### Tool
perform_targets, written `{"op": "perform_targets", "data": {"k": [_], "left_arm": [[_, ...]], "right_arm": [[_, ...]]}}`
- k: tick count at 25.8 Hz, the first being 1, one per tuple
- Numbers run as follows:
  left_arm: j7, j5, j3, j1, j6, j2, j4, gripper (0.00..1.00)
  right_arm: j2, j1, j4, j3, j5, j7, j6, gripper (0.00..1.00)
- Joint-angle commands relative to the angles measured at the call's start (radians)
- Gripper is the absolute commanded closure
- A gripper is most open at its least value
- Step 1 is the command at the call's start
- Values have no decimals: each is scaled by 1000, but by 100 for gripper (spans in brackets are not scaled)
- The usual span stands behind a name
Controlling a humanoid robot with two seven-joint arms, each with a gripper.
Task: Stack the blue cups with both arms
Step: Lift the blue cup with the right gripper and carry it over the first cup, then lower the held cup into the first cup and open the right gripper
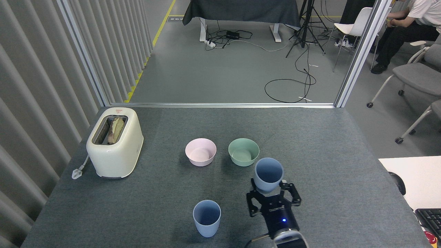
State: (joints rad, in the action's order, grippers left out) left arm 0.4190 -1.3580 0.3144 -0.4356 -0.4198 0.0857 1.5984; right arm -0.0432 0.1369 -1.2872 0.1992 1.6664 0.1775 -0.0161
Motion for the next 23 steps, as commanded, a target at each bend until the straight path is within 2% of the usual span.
{"op": "perform_targets", "data": {"k": [1,6,9,13,23], "left_arm": [[0,0,0,3,-5,-3,0,0],[0,0,0,9,-7,-6,-9,0],[0,0,2,11,-7,-7,-15,0],[0,0,2,11,-5,-7,-14,0],[-2,0,3,12,7,-9,-14,0]], "right_arm": [[91,9,-26,112,55,-27,-4,26],[106,-20,-83,215,76,-49,2,25],[106,-59,-90,258,110,-53,4,25],[108,-99,-101,264,115,-53,10,24],[108,-123,-96,261,111,-53,12,23]]}}
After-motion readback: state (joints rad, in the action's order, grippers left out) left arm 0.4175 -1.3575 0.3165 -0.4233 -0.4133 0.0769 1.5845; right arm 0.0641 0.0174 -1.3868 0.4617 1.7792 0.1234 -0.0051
